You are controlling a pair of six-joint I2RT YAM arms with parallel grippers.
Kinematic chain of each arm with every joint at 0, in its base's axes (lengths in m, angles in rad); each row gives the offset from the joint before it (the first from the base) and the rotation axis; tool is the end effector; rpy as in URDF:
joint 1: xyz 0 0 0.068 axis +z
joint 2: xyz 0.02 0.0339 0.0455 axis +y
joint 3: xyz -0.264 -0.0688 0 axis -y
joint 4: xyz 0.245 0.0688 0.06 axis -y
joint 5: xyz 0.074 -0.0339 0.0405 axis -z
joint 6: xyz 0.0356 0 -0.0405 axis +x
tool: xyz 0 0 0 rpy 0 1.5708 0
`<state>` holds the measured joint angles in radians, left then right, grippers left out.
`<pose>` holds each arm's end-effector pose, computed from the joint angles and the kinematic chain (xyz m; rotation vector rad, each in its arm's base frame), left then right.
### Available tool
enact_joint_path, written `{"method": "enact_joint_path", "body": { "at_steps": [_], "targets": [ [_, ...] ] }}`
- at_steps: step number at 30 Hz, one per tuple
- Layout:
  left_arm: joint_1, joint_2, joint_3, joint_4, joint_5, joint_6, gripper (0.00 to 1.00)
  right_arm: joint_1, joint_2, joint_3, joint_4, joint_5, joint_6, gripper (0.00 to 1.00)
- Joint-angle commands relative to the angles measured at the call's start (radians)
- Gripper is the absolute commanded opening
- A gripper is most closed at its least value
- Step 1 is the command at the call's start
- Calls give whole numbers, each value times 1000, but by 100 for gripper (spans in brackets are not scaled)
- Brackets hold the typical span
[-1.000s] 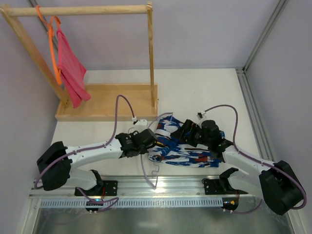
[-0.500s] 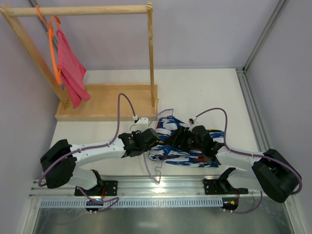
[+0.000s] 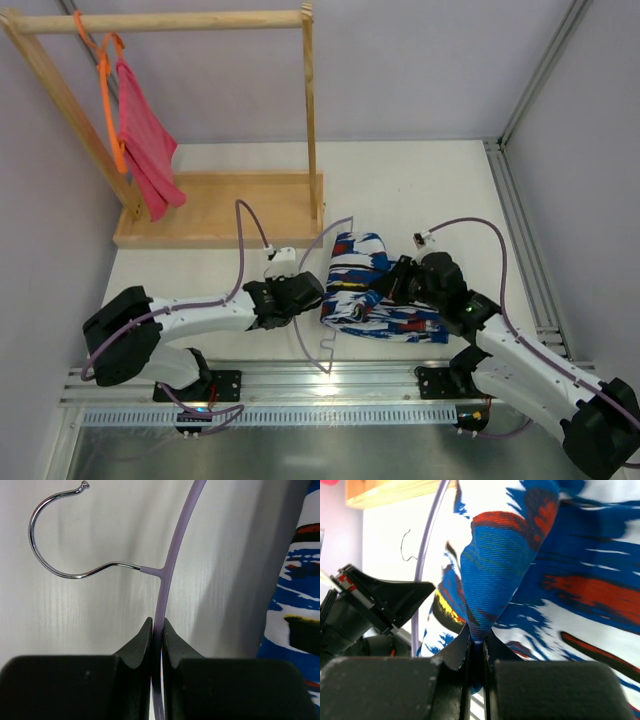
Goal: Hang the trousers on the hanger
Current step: Place trousers on hanger
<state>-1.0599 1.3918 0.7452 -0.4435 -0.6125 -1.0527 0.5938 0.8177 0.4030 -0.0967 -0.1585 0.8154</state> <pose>0.1413 -0.2101 0.1821 -0.1759 2.3805 -0.1375 0.1486 0.1071 0.2089 0.1441 2.2374 0.9849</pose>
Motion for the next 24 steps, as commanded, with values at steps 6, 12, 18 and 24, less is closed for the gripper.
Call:
{"method": "enact_joint_path", "body": {
  "at_steps": [6,12,18,24],
  "targets": [
    [-2,-51,-83,94,-62,-61,0,-37,-6,-89,38,-99,-58,4],
    [-2,-210,-105,-168,-142,-187,0,157,108,62,92,-44,-21,4],
    [-2,-373,-176,-303,-148,-291,0,339,273,230,136,45,-4,4],
    [-3,-540,-271,-276,-142,-273,0,434,552,537,140,7,-44,4]
  ]
}}
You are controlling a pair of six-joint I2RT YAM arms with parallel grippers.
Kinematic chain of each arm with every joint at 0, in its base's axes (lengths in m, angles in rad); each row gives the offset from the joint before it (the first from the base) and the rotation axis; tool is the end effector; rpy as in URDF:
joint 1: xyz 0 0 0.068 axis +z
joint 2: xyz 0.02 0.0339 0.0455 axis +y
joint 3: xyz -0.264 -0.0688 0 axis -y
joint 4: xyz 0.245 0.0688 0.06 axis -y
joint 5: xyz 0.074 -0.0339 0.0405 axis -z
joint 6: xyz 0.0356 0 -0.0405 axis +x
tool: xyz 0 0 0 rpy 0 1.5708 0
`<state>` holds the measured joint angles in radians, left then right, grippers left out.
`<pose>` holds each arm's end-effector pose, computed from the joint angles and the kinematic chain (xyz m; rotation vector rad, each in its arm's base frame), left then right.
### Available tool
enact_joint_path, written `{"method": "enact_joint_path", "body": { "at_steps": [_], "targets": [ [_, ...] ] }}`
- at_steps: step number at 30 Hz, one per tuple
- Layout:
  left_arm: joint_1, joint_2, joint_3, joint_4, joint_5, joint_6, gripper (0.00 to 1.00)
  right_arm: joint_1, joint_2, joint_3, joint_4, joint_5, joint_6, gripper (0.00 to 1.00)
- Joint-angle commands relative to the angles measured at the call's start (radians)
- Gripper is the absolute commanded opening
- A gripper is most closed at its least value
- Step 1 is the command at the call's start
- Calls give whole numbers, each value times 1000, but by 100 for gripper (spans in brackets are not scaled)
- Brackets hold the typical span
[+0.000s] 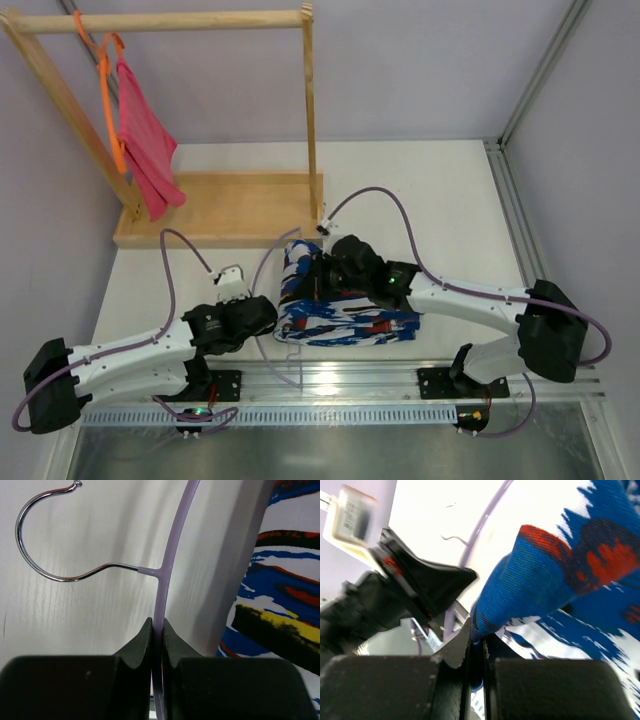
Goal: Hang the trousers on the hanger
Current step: Place trousers on hanger
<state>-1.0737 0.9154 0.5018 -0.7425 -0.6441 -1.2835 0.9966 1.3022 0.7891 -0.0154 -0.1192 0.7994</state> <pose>0.0898 -0.1206 0.1855 -0.4174 2.3613 -0.1599 0.1525 0.2435 0.2449 -0.3093 2.3146 1.1346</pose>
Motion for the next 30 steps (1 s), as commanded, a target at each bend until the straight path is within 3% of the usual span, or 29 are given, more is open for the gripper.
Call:
{"method": "enact_joint_path", "body": {
  "at_steps": [1,3,5,9,12,16,25,26,30],
  "targets": [
    [11,-78,-43,66,-98,-30,0,34,90,224,46,-43,-37,4],
    [11,-105,-92,220,-63,25,0,42,134,281,28,-56,-45,4],
    [11,-90,-97,268,-58,26,1,45,141,329,22,-69,-52,4],
    [11,41,-46,290,-48,46,0,46,76,312,-18,-60,-57,4],
    [11,121,-14,215,-54,-11,0,45,26,277,-43,-74,-60,4],
    [11,195,-25,180,-65,-54,0,40,-145,138,-108,-24,-95,4],
    [12,85,-103,103,-57,-105,0,-159,-466,-230,-253,158,-158,4],
    [12,47,-114,158,-39,-64,0,-214,-471,-258,-238,138,-160,6],
    [12,-26,-157,376,68,53,0,-240,-416,-378,-74,58,-132,20]
  ]
}}
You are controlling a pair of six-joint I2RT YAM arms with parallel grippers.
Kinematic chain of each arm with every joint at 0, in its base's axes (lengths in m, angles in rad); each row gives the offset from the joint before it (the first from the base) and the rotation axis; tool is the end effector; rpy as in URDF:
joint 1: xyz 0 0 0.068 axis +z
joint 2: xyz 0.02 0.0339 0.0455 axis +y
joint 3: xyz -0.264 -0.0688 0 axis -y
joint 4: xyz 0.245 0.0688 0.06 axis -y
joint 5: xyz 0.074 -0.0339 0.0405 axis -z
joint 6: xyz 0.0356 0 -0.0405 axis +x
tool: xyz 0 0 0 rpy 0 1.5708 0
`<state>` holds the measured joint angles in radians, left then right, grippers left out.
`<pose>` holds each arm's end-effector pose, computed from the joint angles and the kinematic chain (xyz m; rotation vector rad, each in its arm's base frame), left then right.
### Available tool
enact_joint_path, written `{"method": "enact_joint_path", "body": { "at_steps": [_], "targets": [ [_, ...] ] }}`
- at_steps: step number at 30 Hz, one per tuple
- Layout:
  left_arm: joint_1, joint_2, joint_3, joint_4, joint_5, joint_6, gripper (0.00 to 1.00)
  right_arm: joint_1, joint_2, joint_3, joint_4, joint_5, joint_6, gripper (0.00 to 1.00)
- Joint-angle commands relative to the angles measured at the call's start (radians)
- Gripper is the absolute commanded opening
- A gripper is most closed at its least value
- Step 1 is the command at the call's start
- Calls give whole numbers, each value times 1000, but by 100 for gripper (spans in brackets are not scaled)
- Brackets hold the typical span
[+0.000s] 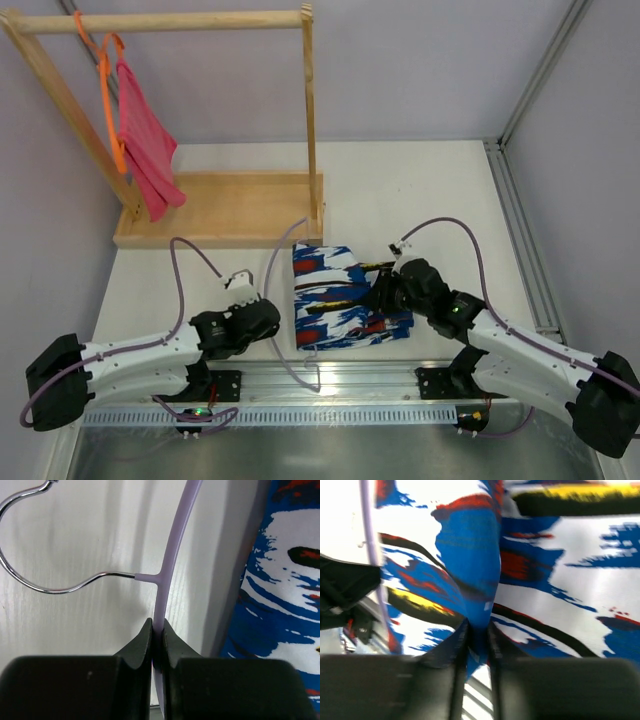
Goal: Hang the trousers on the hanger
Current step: Place trousers on hanger
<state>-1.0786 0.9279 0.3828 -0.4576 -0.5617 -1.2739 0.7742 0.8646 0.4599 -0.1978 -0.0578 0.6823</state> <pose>0.0915 -0.1306 0.1613 -0.4333 2.3591 -0.3791 0.1328 0.1327 0.2110 -0.1414 2.3096 0.8598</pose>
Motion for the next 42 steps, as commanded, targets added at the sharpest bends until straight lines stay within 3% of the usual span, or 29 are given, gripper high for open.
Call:
{"method": "enact_joint_path", "body": {
  "at_steps": [1,3,4,5,8,11,16,23,26,28,29,32,35,40,42],
  "targets": [
    [19,-34,-29,88,-4,33,0,-18,37,-58,132,-40,-7,28],
    [17,14,31,9,8,-5,0,-18,56,-85,193,-91,19,44],
    [16,35,56,-28,8,-13,0,-18,48,-92,227,-134,26,65],
    [16,63,82,-56,9,-7,0,-21,39,-98,245,-146,36,74],
    [14,130,134,-122,28,1,0,-55,27,-86,253,-180,30,87],
    [13,149,119,-79,51,1,0,-131,105,-55,284,-267,10,91],
    [11,141,106,-75,54,2,0,-283,324,-23,480,-459,2,97],
    [11,134,111,-87,45,8,1,-319,565,103,647,-663,-14,98],
    [11,150,122,-92,40,10,0,-325,671,144,718,-708,26,94],
    [11,161,130,-96,37,10,0,-332,746,161,805,-752,63,87],
    [11,164,130,-99,37,8,0,-338,761,157,845,-760,91,66],
    [11,176,131,-115,28,-2,0,-384,766,102,963,-734,155,24],
    [11,198,133,-148,16,-22,1,-444,740,54,971,-711,154,4],
    [11,216,139,-135,11,4,0,-455,726,40,968,-731,131,6],
    [11,213,143,-93,23,19,0,-454,714,37,959,-731,123,24]
  ]
}}
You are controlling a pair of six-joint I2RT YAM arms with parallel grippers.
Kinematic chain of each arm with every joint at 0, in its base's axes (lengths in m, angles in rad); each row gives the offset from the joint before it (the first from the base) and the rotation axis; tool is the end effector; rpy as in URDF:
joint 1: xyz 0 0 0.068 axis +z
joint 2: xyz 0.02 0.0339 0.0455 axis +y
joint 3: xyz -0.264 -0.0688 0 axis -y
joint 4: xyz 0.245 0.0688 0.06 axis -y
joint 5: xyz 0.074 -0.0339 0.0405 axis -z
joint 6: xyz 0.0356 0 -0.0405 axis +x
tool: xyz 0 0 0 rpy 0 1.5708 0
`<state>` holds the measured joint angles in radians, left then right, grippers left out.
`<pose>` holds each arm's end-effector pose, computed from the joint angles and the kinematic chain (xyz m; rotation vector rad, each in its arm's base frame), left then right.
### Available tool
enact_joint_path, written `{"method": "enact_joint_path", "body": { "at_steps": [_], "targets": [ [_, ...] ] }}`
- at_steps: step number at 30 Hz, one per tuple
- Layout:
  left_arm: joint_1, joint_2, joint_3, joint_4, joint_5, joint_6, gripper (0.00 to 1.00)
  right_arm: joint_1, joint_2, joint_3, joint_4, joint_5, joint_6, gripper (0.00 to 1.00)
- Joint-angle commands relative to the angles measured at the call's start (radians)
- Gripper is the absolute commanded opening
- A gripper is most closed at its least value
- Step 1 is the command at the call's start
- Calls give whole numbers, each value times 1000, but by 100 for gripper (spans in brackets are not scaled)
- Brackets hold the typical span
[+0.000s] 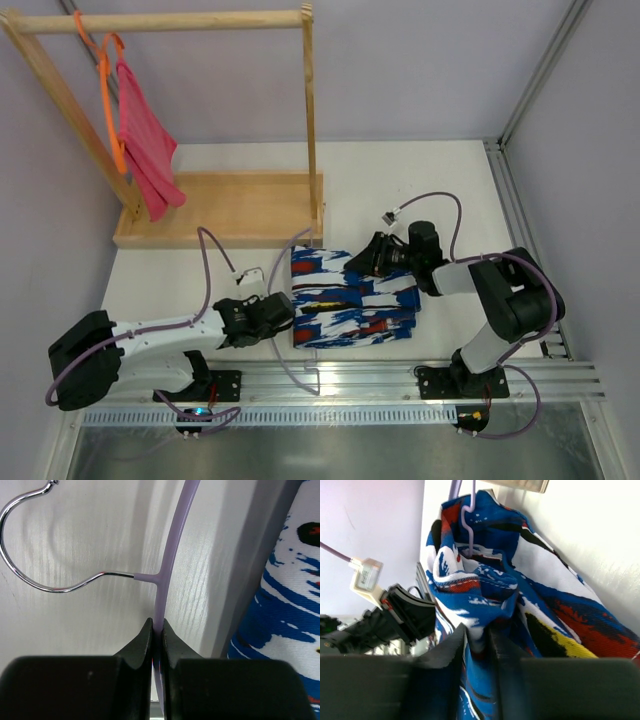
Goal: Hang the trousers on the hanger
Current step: Place trousers on hanger
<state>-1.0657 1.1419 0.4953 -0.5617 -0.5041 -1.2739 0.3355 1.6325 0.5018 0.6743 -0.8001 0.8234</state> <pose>0.1018 -0.1485 0.1555 -0.3826 2.5099 -0.1730 0.2594 0.1175 0.1374 -0.0304 2.2279 1.4974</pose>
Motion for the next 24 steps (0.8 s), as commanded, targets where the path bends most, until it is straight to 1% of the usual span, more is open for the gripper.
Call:
{"method": "enact_joint_path", "body": {
  "at_steps": [1,3,4,8,10,12,14,15,16,17,18,19,20,24],
  "targets": [
    [-2,-2,31,19,-31,30,0,-15,-56,0,82,10,-23,52],
    [0,10,43,32,-27,39,0,-15,-40,27,79,-13,-21,71],
    [-2,15,46,32,-25,42,0,-16,-31,38,77,-17,-15,73],
    [-2,45,63,43,-14,50,0,-15,24,84,62,-30,-20,80],
    [-2,55,65,55,-8,51,0,-9,73,110,73,-43,-10,81],
    [0,58,65,60,-8,51,0,-1,99,121,131,-57,14,81],
    [-2,62,65,57,-14,47,0,13,127,138,133,-56,13,81],
    [-2,64,66,49,-17,41,0,19,135,156,119,-53,14,78],
    [0,70,68,25,-25,24,0,20,148,162,120,-50,19,70],
    [-2,74,74,5,-30,12,0,17,147,165,126,-47,26,52],
    [0,79,77,-12,-36,4,0,10,142,156,125,-13,28,19],
    [0,94,80,-38,-45,-2,0,4,130,150,119,4,22,8],
    [0,102,87,-50,-50,-7,0,-18,106,144,105,21,14,4],
    [0,131,85,-61,-50,-8,0,-46,38,150,-34,82,-53,4]
  ]
}}
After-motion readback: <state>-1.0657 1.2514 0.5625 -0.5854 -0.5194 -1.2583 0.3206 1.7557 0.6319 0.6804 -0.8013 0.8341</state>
